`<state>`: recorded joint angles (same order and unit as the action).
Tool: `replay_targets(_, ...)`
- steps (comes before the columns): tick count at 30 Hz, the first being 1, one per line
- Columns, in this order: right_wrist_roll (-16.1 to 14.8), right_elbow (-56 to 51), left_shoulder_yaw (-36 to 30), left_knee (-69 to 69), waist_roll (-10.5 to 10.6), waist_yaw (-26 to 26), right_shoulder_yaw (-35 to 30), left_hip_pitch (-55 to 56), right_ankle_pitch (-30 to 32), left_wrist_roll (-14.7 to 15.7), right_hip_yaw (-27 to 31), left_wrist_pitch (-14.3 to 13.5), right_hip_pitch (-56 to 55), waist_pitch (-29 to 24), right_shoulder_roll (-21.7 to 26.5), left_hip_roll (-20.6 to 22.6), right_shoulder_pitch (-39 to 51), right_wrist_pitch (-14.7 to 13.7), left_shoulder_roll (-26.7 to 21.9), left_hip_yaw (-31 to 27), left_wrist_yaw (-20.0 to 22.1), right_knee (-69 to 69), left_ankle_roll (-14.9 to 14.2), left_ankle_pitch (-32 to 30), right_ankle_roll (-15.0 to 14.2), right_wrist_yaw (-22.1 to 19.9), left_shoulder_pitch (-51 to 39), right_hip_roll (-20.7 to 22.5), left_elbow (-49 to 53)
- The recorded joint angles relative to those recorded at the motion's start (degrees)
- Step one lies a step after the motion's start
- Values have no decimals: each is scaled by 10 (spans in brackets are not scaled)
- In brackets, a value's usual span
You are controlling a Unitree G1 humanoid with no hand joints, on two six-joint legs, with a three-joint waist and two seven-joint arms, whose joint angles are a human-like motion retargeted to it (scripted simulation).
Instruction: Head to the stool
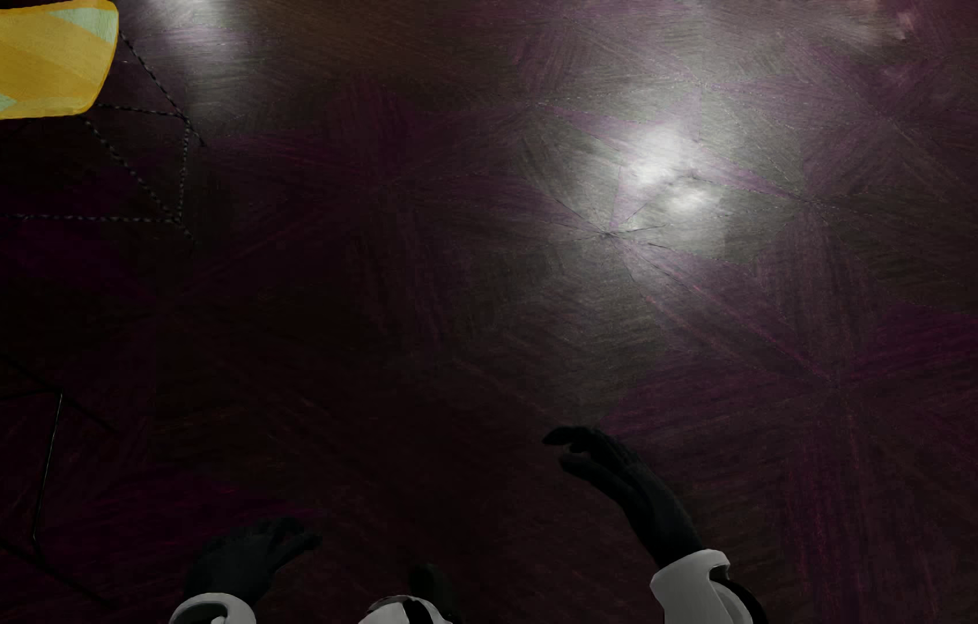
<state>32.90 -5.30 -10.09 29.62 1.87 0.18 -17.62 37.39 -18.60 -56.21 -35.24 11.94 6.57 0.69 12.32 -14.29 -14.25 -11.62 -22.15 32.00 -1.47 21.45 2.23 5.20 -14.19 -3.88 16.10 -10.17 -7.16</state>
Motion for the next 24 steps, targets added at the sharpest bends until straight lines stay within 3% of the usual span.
replay_targets(1, 30, 12, 37, -27, 2, 7, 1, -31, 15, 13, -3, 0, 18, 2, 6, 22, 4, 5, 20, 30, 2, 32, 109, -22, 0, -7, 27, -14, 16)
replay_targets(2, 63, 21, 70, -15, 0, 13, 9, -54, 67, 29, 23, -3, 10, 1, 9, 39, -2, 6, 45, 19, 7, 124, 119, 0, -8, -12, 55, -53, 28)
replay_targets(4, 126, 42, 105, 34, -13, 13, 37, -88, 184, 23, 103, -3, -72, -9, -13, 80, -23, 28, 82, -9, 8, 363, 120, 58, 111, -26, 71, -137, 24)
replay_targets(5, 146, 53, 111, 47, -22, 7, 57, -100, 189, -9, 131, -7, -120, -14, -39, 102, -44, 33, 90, -28, 1, 446, 120, 76, 92, -32, 61, -153, 11)
replay_targets(6, 151, 63, 106, 42, -27, -3, 77, -116, 166, -46, 176, -15, -178, -18, -65, 126, -62, 33, 93, -55, -8, 497, 119, 83, 72, -34, 45, -129, 0)
replay_targets(7, 141, 66, 96, 23, -29, -10, 97, -137, 155, -69, 205, -31, -227, -19, -81, 149, -83, 30, 95, -91, -15, 515, 113, 83, 38, -33, 29, -106, -9)
replay_targets(8, 123, 70, 75, 1, -30, -16, 116, -159, 127, -70, 207, -42, -260, -19, -90, 171, -101, 30, 101, -130, -23, 501, 105, 81, 10, -27, 8, -106, -17)
replay_targets(10, 97, 82, 30, -27, -33, -28, 149, -200, 78, -30, 189, -57, -304, -17, -89, 201, -128, 36, 117, -208, -36, 406, 85, 89, 22, -10, -27, -128, -30)
replay_targets(11, 101, 78, 5, -31, -35, -34, 160, -216, 62, -9, 192, -61, -321, -16, -84, 212, -137, 48, 127, -245, -38, 335, 75, 100, 29, -4, -48, -133, -48)
replay_targets(13, 111, 85, -32, -31, -40, -43, 187, -241, 95, 17, 286, -58, -347, -15, -77, 230, -147, 66, 140, -324, -38, 183, 53, 123, 21, -8, -79, -107, -72)
replay_targets(15, 105, 113, -53, -33, -46, -46, 212, -263, 178, 28, 434, -39, -330, -12, -81, 237, -145, 80, 144, -396, -22, 25, 30, 140, 6, -16, -88, -66, -94)
replay_targets(16, 100, 131, -58, -29, -49, -42, 221, -271, 205, 34, 468, -24, -314, -11, -84, 233, -142, 84, 143, -427, -15, -26, 19, 148, 0, -20, -87, -49, -111)
replay_targets(17, 94, 150, -58, -22, -52, -35, 224, -275, 195, 42, 450, -9, -305, -10, -86, 224, -138, 88, 138, -452, -9, -22, 8, 156, 0, -22, -82, -44, -130)
replay_targets(18, 91, 159, -57, -4, -55, -29, 222, -274, 133, 51, 407, 9, -298, -10, -84, 216, -139, 91, 138, -471, 1, 4, -5, 169, -1, -21, -77, -53, -158)
replay_targets(20, 75, 202, -25, 28, -58, -23, 205, -265, 72, 81, 340, 41, -272, -10, -77, 190, -109, 106, 121, -503, 11, 20, -24, 162, 19, -20, -55, -47, -199)
replay_targets(22, 46, 260, 23, 104, -50, -20, 184, -222, 49, 129, 275, 81, -236, -13, -71, 167, -72, 141, 117, -526, 40, 6, -49, 114, 39, -16, -46, -26, -260)
replay_targets(24, 35, 326, 46, 217, -38, -22, 161, -146, 31, 176, 210, 118, -203, -16, -48, 148, -30, 164, 116, -513, 66, -5, -100, 25, 58, -1, -48, -6, -324)
